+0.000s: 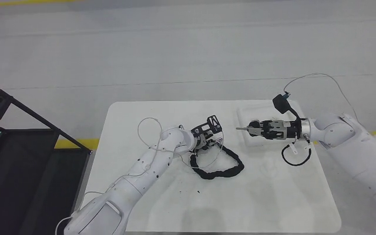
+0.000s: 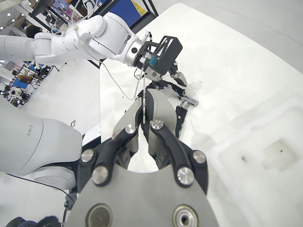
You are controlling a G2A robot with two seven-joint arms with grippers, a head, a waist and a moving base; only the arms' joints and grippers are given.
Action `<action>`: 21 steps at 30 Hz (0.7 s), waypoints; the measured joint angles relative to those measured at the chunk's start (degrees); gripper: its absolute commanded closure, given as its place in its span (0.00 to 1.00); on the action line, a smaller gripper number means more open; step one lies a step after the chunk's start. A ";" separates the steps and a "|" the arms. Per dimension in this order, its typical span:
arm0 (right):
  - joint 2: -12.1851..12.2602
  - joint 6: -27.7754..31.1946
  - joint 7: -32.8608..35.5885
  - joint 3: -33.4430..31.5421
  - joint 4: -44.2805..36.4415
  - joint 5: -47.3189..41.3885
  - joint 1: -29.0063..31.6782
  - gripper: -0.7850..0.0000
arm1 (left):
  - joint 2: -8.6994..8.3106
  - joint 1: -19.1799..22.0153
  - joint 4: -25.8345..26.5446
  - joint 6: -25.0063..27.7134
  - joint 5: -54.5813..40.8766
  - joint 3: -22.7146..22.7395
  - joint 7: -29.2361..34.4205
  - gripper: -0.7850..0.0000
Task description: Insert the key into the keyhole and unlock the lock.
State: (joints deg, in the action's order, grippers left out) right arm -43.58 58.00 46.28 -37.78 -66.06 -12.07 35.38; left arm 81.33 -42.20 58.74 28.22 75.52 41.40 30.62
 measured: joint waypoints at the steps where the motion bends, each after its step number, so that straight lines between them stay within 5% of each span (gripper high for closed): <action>1: 0.00 0.00 0.00 0.00 0.00 0.00 0.00 1.00 | 0.05 0.04 -0.14 0.05 -0.03 -0.01 0.00 0.78; 8: 0.00 0.00 0.00 0.00 0.00 0.00 0.00 1.00 | 0.49 0.09 -0.98 0.71 -0.43 -0.28 0.22 0.67; 15: 0.00 0.00 0.00 0.00 0.00 0.00 0.00 1.00 | 0.97 0.48 -1.80 1.01 -0.48 -0.63 0.70 0.75; 18: 0.00 0.00 0.00 0.00 0.00 0.00 0.00 1.00 | 1.23 0.74 -2.39 0.91 -0.58 -0.81 1.06 0.86; 19: 0.00 0.00 0.00 0.00 0.00 0.00 0.00 1.00 | 1.32 0.83 -2.63 0.88 -0.67 -0.85 1.21 0.97; 21: 0.00 0.00 0.00 0.00 0.00 0.00 0.00 1.00 | 1.52 1.06 -3.18 0.76 -0.89 -0.92 1.50 1.00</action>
State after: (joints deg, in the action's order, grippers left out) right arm -43.58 58.00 46.28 -37.78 -66.06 -12.07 35.38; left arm 82.85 -41.14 55.56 28.98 74.62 40.48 32.12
